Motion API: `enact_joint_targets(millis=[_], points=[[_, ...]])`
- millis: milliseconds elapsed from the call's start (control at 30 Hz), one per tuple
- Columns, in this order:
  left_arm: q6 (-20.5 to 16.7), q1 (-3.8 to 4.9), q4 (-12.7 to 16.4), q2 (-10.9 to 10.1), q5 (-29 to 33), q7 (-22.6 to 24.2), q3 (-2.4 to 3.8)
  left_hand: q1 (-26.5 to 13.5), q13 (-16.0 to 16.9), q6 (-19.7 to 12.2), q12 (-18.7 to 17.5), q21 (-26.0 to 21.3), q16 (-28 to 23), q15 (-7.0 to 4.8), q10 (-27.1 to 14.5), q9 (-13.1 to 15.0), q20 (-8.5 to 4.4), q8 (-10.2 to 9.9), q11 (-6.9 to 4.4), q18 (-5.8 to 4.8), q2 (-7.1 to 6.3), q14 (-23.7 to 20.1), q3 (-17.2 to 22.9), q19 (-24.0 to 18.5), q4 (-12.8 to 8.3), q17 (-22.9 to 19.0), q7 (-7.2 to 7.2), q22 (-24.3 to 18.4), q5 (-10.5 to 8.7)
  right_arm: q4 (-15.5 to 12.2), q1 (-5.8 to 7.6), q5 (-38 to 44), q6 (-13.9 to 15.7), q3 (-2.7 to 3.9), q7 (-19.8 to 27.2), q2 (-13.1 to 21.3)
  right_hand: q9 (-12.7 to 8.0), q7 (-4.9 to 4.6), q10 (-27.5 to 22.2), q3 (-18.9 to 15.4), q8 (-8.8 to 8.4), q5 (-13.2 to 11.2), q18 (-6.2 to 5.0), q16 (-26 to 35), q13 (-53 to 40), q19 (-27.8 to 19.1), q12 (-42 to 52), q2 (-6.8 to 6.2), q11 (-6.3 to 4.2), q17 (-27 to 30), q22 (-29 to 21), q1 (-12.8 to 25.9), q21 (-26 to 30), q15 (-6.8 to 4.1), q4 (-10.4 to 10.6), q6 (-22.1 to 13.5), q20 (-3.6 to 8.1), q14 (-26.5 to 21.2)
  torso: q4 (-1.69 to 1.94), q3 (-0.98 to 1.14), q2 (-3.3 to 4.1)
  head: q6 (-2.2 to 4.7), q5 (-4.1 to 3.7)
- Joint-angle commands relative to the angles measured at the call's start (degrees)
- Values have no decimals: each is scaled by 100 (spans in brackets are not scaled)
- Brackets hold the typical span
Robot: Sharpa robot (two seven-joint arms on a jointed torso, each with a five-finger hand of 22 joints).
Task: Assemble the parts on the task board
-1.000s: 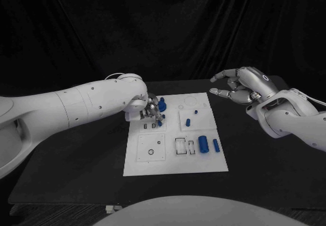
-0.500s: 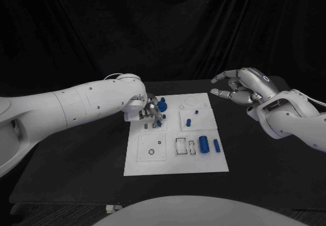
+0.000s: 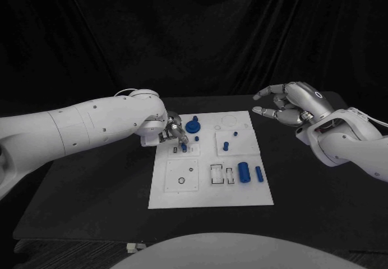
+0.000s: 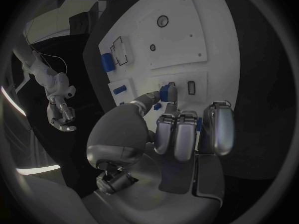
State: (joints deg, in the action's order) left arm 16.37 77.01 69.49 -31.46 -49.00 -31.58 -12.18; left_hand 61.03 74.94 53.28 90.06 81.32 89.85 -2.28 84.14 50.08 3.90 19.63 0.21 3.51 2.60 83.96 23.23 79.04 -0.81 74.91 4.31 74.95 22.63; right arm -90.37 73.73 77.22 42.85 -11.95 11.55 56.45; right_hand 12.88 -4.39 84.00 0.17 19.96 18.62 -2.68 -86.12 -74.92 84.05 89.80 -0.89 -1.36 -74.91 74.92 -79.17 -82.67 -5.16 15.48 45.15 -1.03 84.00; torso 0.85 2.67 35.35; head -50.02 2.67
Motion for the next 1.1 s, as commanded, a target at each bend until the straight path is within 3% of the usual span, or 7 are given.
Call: enact_joint_targets(millis=[33, 400, 667, 1100], points=[[-278, 21, 80, -53, 12, -27, 6, -47, 1506, 45, -6, -26, 15, -33, 586, 10, 4, 15, -42, -14, -5, 604, 364, 30, -327, 1509, -65, 685, -20, -1, -16, 5, -37, 4, -133, -5, -6, -21, 600, 3, 27, 31, 71, 35, -1508, 295, 20, 28, 36, -474, 1245, -22, 20, 43, -28, 17, -43, 415, 5, 5, -14, 2, -13], [-527, 20, 240, -183, 13, -179, 5, -189, 1506, 27, -6, -58, 15, -36, 586, 20, -3, -35, -41, -8, 0, 604, 406, 20, -241, 1509, -62, 673, -115, 4, -22, 1, -53, 4, -168, -25, -9, -24, 600, 4, 32, 36, 70, 38, -1508, 293, 20, 35, 38, -465, 1243, -26, 26, 46, -29, 25, -45, 413, -4, 16, -16, 2, 41], [-673, 1, 341, -248, 13, -222, 3, -227, 1506, 24, -6, -73, 15, -36, 586, 19, -4, -55, -41, -5, 15, 604, 418, 12, -202, 1509, -59, 666, -136, 4, -27, -6, -59, 4, -179, -28, -11, -25, 600, 4, 33, 38, 66, 43, -1508, 287, 20, 39, 40, -455, 1239, -26, 39, 47, -29, 27, -47, 411, -4, 0, 8, 2, 63], [-833, -82, 362, -255, 13, -204, 1, -265, 1506, 30, -6, -92, 15, -36, 586, 20, -4, -72, -38, -1, 32, 604, 428, 2, -155, 1509, -58, 657, -146, 15, -43, -22, -51, 4, -162, -53, -16, -30, 600, 1, 36, 42, 67, 45, -1508, 288, 20, 41, 44, -451, 1239, -25, 37, 51, -28, 31, -50, 410, -3, -4, 7, 2, 78]])
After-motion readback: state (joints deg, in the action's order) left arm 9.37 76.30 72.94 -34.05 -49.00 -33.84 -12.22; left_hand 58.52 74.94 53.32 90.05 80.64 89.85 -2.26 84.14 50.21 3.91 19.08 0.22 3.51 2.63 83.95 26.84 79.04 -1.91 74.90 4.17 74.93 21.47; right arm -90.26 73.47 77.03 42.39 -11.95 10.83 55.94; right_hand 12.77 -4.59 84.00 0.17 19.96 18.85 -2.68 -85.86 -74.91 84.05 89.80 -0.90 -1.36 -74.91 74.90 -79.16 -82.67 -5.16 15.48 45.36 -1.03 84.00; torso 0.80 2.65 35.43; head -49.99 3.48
